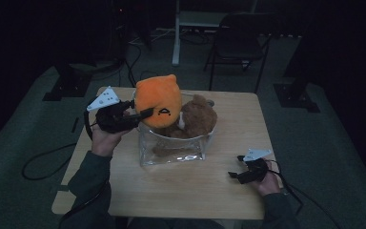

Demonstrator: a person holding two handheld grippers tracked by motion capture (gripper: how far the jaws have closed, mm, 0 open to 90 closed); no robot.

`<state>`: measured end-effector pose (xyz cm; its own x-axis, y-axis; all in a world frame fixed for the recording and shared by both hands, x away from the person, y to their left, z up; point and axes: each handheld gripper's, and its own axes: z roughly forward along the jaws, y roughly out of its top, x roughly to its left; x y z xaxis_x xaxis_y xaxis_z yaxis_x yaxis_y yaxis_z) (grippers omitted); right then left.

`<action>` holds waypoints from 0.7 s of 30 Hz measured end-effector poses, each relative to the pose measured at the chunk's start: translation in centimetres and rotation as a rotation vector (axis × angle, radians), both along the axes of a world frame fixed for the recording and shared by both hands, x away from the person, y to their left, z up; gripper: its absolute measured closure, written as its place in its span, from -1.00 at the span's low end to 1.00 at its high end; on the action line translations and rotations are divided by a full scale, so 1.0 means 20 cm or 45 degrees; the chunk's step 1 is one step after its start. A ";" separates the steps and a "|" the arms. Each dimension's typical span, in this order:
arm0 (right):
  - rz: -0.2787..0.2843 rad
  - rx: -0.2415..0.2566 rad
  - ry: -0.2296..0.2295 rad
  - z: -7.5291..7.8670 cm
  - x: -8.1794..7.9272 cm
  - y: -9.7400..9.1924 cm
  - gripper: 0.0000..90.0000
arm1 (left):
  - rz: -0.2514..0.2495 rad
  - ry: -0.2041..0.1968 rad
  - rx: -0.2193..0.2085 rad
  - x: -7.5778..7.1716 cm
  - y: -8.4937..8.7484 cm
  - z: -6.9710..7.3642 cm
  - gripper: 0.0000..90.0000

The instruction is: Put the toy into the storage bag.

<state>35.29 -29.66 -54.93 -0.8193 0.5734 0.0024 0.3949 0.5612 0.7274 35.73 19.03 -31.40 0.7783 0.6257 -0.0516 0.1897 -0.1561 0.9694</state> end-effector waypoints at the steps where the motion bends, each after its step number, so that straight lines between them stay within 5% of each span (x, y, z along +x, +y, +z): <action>1: -0.001 0.000 0.000 0.00 0.00 0.00 -0.67 | 0.004 0.000 0.002 0.00 0.00 0.00 0.07; 21: -0.001 0.000 0.001 0.00 0.00 0.00 -0.68 | 0.057 0.030 0.016 0.08 0.03 -0.09 0.07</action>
